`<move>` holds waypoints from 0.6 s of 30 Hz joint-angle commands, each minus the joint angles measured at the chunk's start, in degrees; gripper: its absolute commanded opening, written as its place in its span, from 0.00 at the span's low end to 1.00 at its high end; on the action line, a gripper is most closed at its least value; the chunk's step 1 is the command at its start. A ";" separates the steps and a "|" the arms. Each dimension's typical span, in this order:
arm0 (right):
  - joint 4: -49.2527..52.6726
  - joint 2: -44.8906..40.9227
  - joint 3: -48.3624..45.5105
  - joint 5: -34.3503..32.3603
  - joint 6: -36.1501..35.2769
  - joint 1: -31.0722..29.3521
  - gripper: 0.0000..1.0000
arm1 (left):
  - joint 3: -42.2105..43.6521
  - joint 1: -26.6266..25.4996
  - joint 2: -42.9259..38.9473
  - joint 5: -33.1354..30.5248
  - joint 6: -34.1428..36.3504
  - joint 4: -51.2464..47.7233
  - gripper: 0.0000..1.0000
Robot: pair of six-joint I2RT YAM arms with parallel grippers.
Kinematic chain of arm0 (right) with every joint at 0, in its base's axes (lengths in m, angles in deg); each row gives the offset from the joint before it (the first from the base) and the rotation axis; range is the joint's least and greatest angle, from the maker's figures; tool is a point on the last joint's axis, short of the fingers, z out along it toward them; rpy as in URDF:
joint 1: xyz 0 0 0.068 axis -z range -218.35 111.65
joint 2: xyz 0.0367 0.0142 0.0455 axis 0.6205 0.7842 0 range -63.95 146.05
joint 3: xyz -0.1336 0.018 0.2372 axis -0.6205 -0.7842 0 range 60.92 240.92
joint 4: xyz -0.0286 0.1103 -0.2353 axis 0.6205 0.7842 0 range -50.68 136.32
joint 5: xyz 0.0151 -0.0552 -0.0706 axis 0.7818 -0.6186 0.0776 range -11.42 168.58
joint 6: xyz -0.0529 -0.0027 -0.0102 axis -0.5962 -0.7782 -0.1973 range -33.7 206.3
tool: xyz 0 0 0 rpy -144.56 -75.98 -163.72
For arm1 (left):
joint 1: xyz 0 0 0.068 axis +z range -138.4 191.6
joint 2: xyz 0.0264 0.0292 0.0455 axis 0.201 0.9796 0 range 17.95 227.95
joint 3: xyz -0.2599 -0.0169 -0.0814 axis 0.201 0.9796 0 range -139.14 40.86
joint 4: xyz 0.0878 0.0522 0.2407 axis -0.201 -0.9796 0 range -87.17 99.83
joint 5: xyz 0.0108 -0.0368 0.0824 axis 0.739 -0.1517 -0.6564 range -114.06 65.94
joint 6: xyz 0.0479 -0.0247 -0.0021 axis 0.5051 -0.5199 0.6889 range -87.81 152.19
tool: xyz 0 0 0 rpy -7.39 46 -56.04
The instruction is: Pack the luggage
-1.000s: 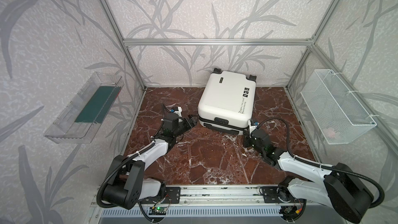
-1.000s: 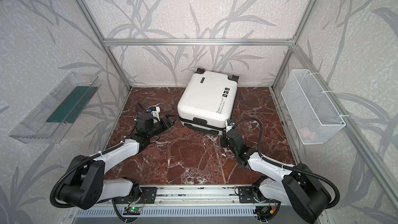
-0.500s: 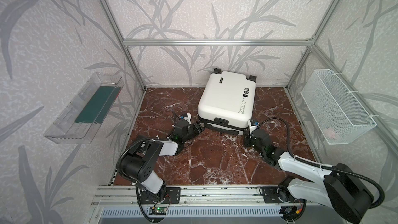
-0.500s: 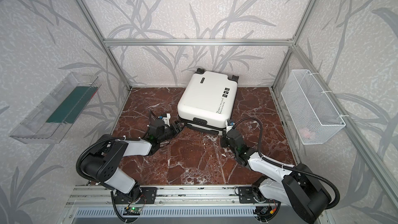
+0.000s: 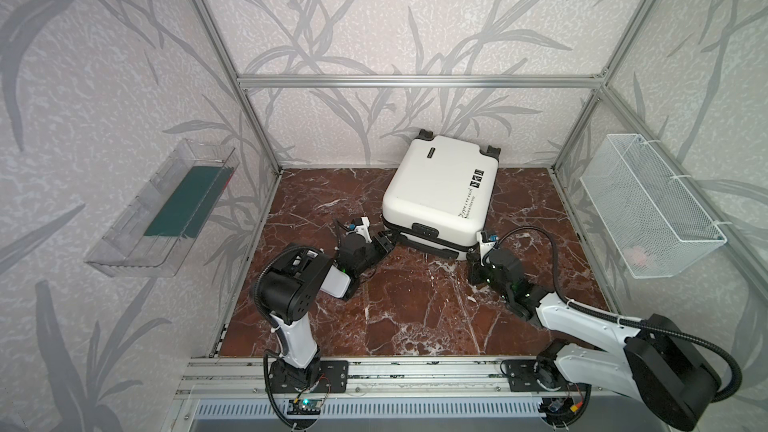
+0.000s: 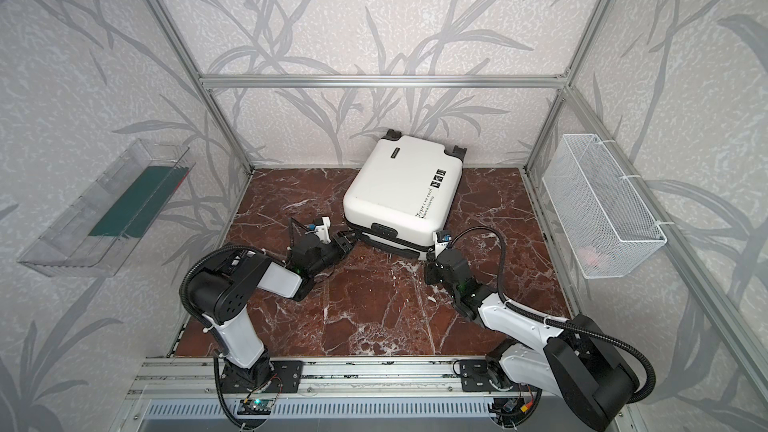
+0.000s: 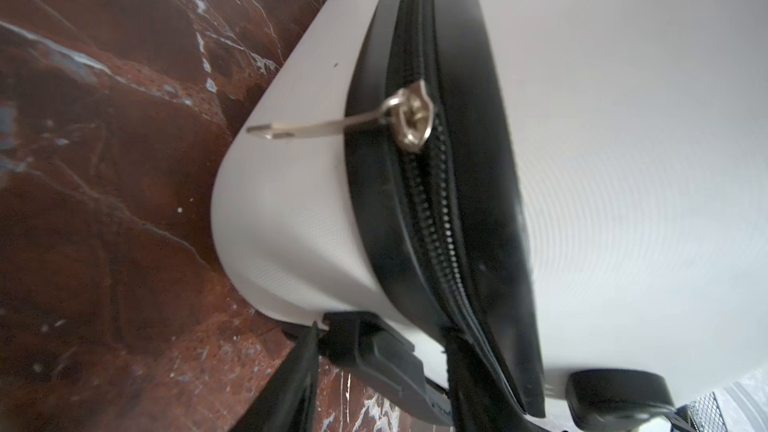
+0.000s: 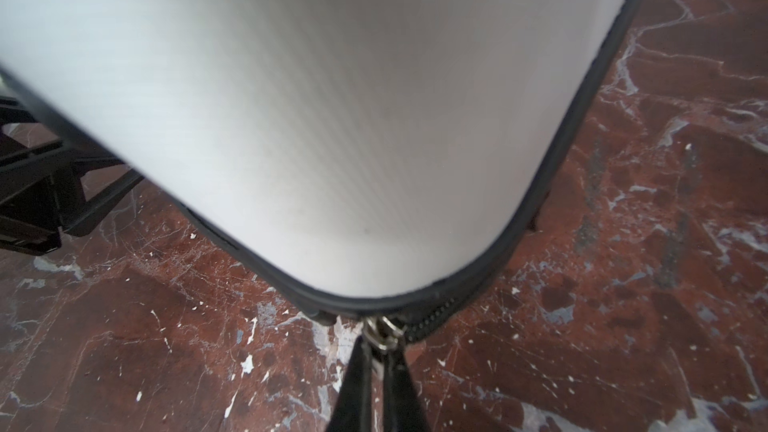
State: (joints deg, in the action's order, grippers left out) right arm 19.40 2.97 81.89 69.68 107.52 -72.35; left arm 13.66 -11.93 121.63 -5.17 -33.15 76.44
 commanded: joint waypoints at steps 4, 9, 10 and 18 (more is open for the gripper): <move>1.53 -1.14 -1.12 -0.37 -0.36 0.34 0.00 | 1.08 -0.99 2.20 -3.47 -1.45 3.74 0.47; 1.81 -1.44 -1.14 -0.50 -0.54 0.42 0.00 | 0.93 -0.99 4.14 -3.76 -1.72 5.90 0.44; 1.82 -1.44 -1.11 -0.43 -0.54 0.42 0.00 | 0.80 -0.99 4.53 -3.94 -1.72 6.29 0.44; 1.95 -1.52 -1.19 0.03 -0.73 0.44 0.00 | -1.36 -0.99 5.06 -4.24 -1.29 6.52 0.49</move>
State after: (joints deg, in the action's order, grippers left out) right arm 19.42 2.57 81.74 70.46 107.19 -72.22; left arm 13.81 -12.68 125.87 -8.21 -34.36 81.45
